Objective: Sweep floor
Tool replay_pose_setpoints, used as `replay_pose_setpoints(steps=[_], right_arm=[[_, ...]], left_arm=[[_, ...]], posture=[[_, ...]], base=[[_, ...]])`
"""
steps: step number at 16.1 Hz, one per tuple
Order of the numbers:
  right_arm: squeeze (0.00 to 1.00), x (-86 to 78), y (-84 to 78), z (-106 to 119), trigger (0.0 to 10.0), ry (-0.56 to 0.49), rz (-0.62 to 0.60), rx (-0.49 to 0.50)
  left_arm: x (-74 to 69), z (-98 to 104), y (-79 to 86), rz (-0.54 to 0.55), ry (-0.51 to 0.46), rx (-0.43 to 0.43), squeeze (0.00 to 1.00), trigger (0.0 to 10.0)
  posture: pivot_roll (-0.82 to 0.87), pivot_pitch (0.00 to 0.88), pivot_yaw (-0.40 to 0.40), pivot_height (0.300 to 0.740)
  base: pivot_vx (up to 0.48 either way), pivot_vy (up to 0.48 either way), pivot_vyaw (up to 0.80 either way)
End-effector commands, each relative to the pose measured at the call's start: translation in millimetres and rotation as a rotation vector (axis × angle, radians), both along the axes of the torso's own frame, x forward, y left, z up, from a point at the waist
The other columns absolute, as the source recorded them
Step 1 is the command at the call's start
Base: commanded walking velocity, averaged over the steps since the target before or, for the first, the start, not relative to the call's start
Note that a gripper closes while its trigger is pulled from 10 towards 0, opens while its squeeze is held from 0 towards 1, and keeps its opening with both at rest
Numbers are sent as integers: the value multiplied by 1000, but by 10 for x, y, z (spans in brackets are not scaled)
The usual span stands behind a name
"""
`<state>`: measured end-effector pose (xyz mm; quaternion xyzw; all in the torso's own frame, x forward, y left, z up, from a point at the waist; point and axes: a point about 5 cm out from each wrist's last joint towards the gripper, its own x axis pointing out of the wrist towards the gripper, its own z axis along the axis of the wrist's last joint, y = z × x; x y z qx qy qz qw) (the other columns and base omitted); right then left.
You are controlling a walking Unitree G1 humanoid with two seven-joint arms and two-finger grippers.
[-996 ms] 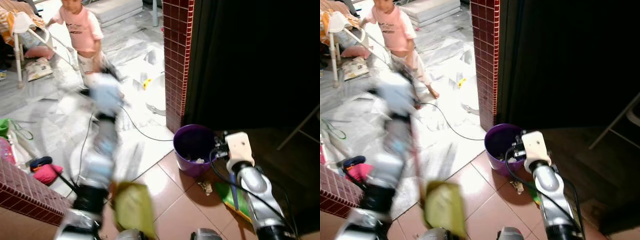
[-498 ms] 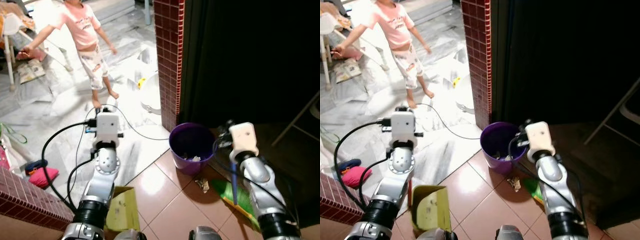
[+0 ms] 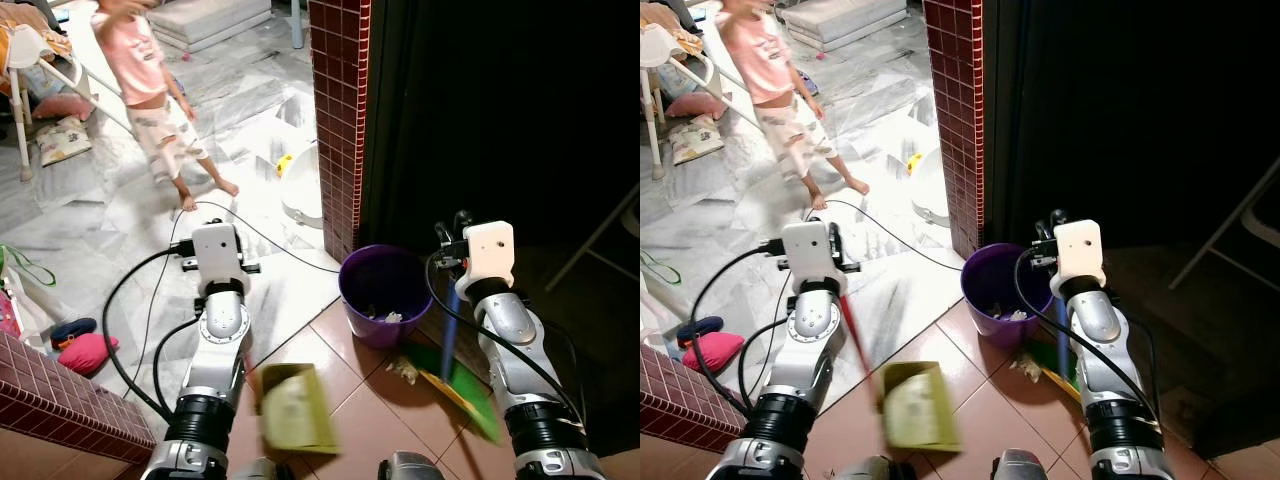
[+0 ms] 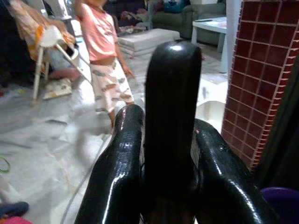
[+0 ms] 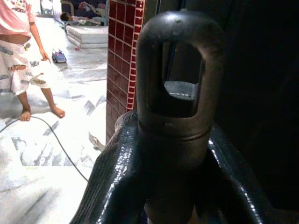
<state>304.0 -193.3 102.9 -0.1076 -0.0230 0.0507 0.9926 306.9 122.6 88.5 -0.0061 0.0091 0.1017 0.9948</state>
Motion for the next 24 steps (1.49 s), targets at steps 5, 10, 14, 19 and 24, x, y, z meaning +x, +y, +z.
replay_pose_setpoints(steps=[5, 10, 14, 19, 24], right_arm=[[0, 42, 87, 132, 10000, -66, 62, -2], [0, 11, 255, 153, 10000, -58, 194, 95], [0, -72, 402, 114, 10000, 30, 361, 215], [0, -138, 390, 61, 10000, 98, 432, 226], [0, -90, 242, 111, 10000, 55, 328, 120]], left_arm=[[58, 109, 34, -14, -20, -25, 0, 10000], [51, 86, 24, -22, -5, -36, 0, 10000], [47, 62, 10, -27, 11, -21, 0, 10000], [54, 18, -10, -25, 51, -19, 0, 10000], [44, 16, 70, 54, 59, 39, 0, 10000]], posture=[[-157, 0, 113, 740], [-157, 0, 114, 740], [-160, 0, 115, 740], [-163, 0, 114, 740], [-166, 0, 108, 740]], base=[[0, 0, 0], [0, 0, 0], [0, 0, 0], [0, 0, 0], [0, 0, 0]])
